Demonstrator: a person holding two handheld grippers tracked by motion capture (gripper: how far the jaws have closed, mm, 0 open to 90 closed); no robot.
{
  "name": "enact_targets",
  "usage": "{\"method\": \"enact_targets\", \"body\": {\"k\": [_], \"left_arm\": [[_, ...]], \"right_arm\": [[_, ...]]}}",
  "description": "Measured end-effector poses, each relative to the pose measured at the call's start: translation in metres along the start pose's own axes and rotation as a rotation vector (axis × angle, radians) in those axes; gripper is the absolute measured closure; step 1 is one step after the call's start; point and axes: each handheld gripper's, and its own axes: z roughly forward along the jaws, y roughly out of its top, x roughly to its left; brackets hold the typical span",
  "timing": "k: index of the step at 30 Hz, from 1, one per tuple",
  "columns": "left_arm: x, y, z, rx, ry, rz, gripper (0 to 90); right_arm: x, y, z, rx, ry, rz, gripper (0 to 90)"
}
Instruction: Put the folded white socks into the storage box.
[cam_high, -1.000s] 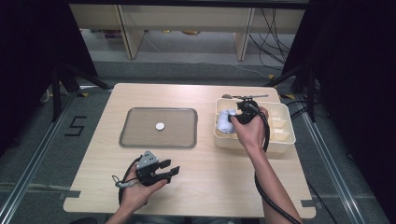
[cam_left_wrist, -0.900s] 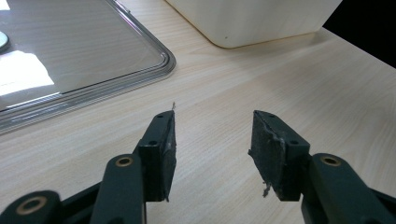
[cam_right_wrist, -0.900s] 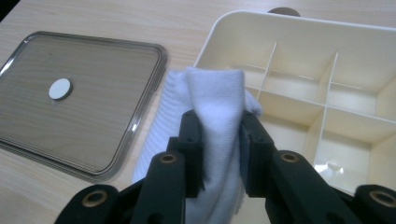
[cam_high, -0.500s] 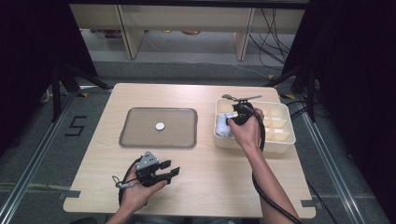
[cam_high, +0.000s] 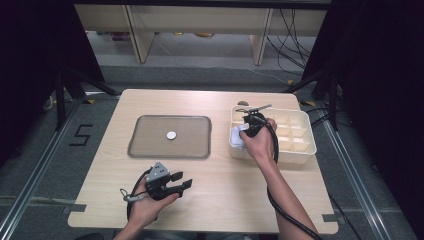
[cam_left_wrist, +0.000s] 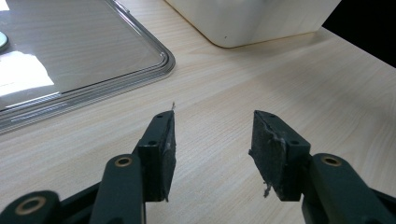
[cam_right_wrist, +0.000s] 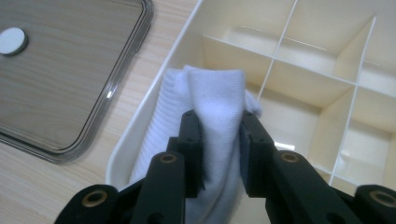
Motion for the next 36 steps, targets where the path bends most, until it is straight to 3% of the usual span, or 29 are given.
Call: {"method": "enact_targets", "body": {"k": [4, 6, 14, 18, 20, 24, 25, 27, 29, 30, 32, 33, 34, 35, 36], "left_arm": [[0.0, 0.0, 0.0, 0.0, -0.003, -0.001, 49.4], [0.0, 0.0, 0.001, 0.001, -0.006, -0.002, 49.4], [0.002, 0.0, 0.002, -0.002, -0.015, -0.003, 49.2], [0.002, -0.001, 0.003, 0.0, -0.015, 0.014, 49.1], [0.001, -0.001, 0.003, 0.002, -0.013, -0.005, 49.1], [0.002, -0.001, 0.003, 0.0, -0.011, 0.008, 48.9], [0.002, -0.001, 0.003, 0.001, -0.011, 0.007, 48.9], [0.002, -0.001, 0.003, 0.001, -0.011, -0.005, 48.8], [0.002, -0.001, 0.003, 0.001, -0.013, -0.007, 48.8], [0.002, -0.001, 0.003, 0.001, -0.013, -0.007, 48.8], [0.002, -0.001, 0.003, 0.002, -0.012, -0.006, 48.7], [0.002, -0.001, 0.003, 0.002, -0.012, -0.003, 48.7], [0.002, -0.001, 0.002, 0.009, -0.01, 0.01, 48.7], [0.002, -0.001, 0.002, 0.009, -0.01, 0.009, 48.7], [0.002, -0.001, 0.002, 0.01, -0.011, 0.011, 48.7]], "right_arm": [[0.006, 0.001, 0.0, 0.029, -0.033, -0.012, 74.0], [0.005, 0.001, 0.002, 0.022, -0.033, -0.066, 74.0], [0.013, 0.005, 0.005, 0.063, -0.073, -0.117, 73.9], [0.013, 0.005, 0.006, 0.073, -0.066, -0.11, 74.0], [0.013, 0.006, 0.006, 0.079, -0.063, -0.115, 74.0], [0.013, 0.007, 0.008, 0.102, -0.061, -0.105, 74.0], [0.016, 0.007, 0.007, 0.12, -0.063, -0.066, 73.9], [0.012, 0.008, 0.009, 0.109, -0.058, -0.119, 73.8], [0.013, 0.008, 0.009, 0.112, -0.065, -0.114, 73.7], [0.015, 0.008, 0.009, 0.123, -0.066, -0.094, 73.6], [0.013, 0.008, 0.01, 0.113, -0.069, -0.102, 73.0], [0.013, 0.008, 0.009, 0.107, -0.045, -0.077, 72.0], [0.014, 0.008, 0.008, 0.124, -0.051, -0.059, 71.2], [0.011, 0.008, 0.007, 0.119, -0.041, -0.074, 70.0], [0.011, 0.007, 0.007, 0.117, -0.028, -0.045, 68.2]]}}
